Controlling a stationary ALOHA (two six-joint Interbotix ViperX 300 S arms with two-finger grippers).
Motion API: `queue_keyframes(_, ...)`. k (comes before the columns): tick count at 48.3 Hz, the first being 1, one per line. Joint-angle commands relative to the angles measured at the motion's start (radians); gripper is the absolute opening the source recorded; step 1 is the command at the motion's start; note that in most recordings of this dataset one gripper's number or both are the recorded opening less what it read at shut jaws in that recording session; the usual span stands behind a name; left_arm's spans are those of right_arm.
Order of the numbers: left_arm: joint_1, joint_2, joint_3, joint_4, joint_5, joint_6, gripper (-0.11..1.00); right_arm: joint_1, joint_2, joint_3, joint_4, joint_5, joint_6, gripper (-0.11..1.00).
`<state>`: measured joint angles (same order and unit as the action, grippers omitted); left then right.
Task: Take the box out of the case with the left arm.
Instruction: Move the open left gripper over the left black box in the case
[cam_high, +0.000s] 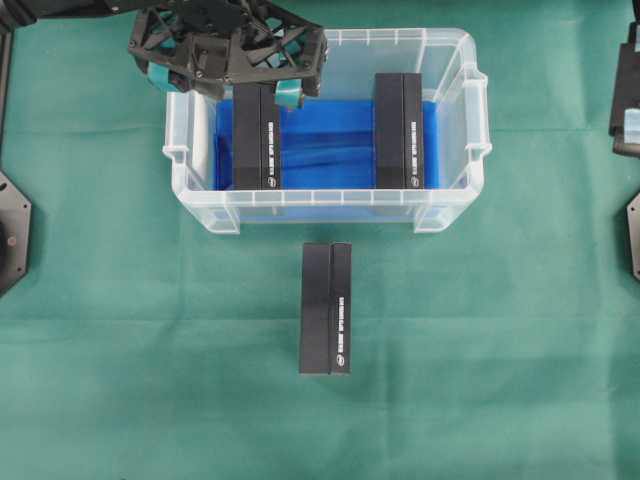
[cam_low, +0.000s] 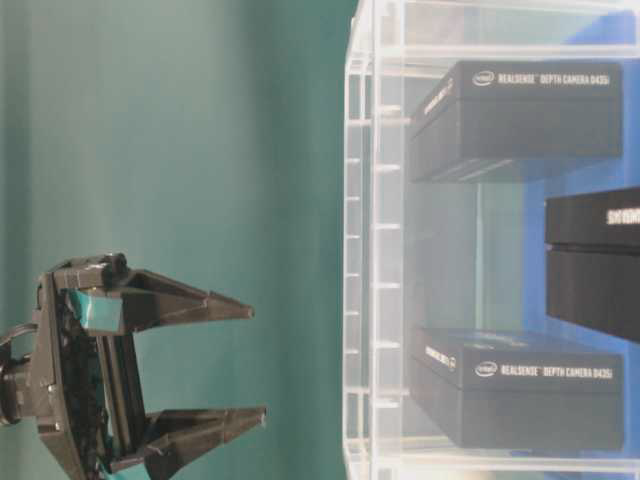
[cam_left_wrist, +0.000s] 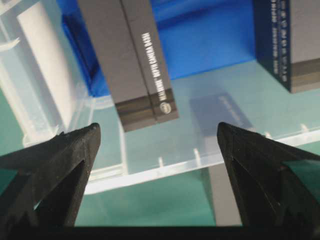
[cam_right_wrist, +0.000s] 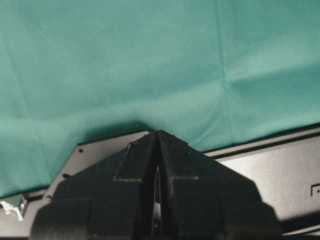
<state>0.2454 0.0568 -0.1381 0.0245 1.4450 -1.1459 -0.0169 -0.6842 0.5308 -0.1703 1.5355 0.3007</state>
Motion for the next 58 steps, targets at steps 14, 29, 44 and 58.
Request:
queue_keyframes(14,-0.003,-0.014,-0.021,0.0,0.003,-0.005,0.94,-0.002,-0.002,-0.009,-0.003,0.0,0.0,0.02)
queue_keyframes(29,-0.003,-0.014,-0.02,0.0,0.002,-0.014,0.94,-0.002,-0.003,-0.009,-0.003,0.0,0.0,0.02)
queue_keyframes(44,-0.003,-0.012,-0.02,0.0,0.002,-0.015,0.94,-0.002,-0.002,-0.009,-0.003,-0.002,0.0,0.02)
queue_keyframes(58,-0.003,-0.014,-0.02,0.0,0.003,-0.015,0.94,-0.002,-0.003,-0.009,-0.003,0.0,0.0,0.02)
